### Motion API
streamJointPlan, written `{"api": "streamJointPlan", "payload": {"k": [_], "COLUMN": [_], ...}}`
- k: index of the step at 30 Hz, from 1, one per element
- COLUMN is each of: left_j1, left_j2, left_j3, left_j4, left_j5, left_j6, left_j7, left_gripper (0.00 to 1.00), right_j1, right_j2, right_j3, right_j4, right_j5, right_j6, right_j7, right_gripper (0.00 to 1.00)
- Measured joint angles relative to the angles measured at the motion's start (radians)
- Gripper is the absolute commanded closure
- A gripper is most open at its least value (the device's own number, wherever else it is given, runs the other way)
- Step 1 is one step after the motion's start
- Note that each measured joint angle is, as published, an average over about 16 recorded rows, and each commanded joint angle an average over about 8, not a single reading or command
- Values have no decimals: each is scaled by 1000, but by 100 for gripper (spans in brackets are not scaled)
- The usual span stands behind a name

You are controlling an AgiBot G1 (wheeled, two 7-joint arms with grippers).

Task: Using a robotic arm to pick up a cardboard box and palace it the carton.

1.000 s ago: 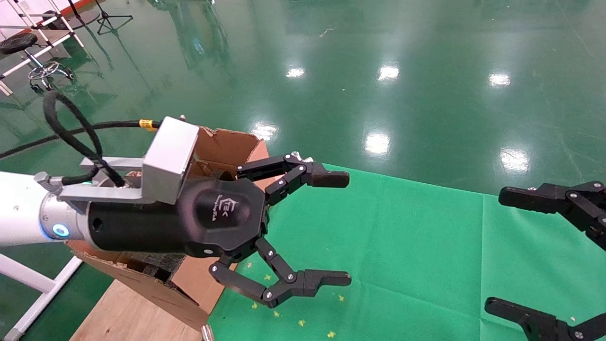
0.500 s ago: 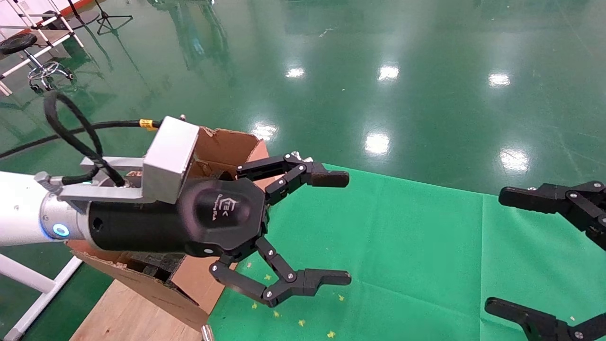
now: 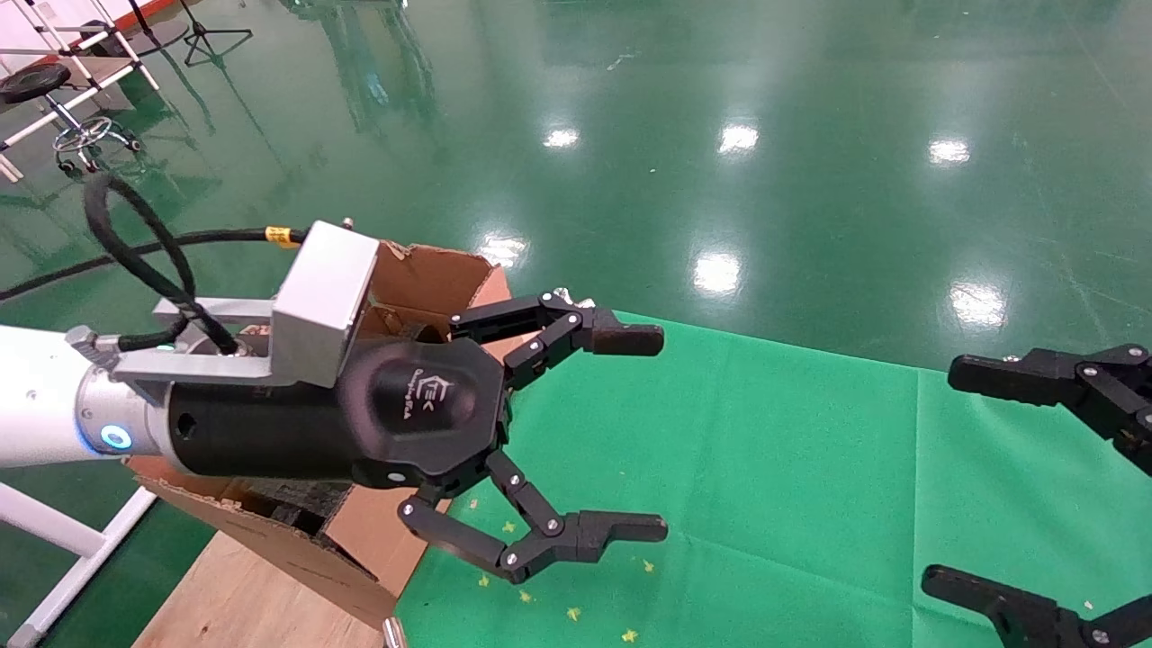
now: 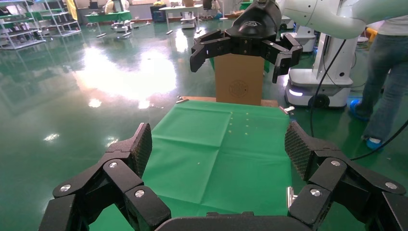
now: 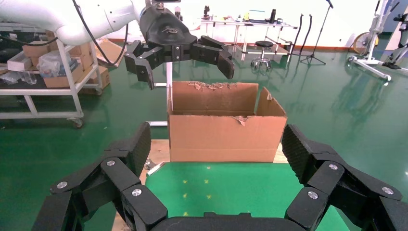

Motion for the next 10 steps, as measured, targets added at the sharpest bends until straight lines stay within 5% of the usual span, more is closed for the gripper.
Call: {"api": "streamJointPlan", "payload": {"k": [10], "left_j1": [0], "left_j2": [0], "left_j3": [0], "left_j4": [0], "left_j5": [0], "left_j6": [0], "left_j7": [0], "left_gripper": [0], "right_j1": [0], "right_j2": [0], "right_j3": [0], "right_j4": [0], "right_j5": [0], "right_j6": [0], "right_j7": [0], "right_gripper": [0]}}
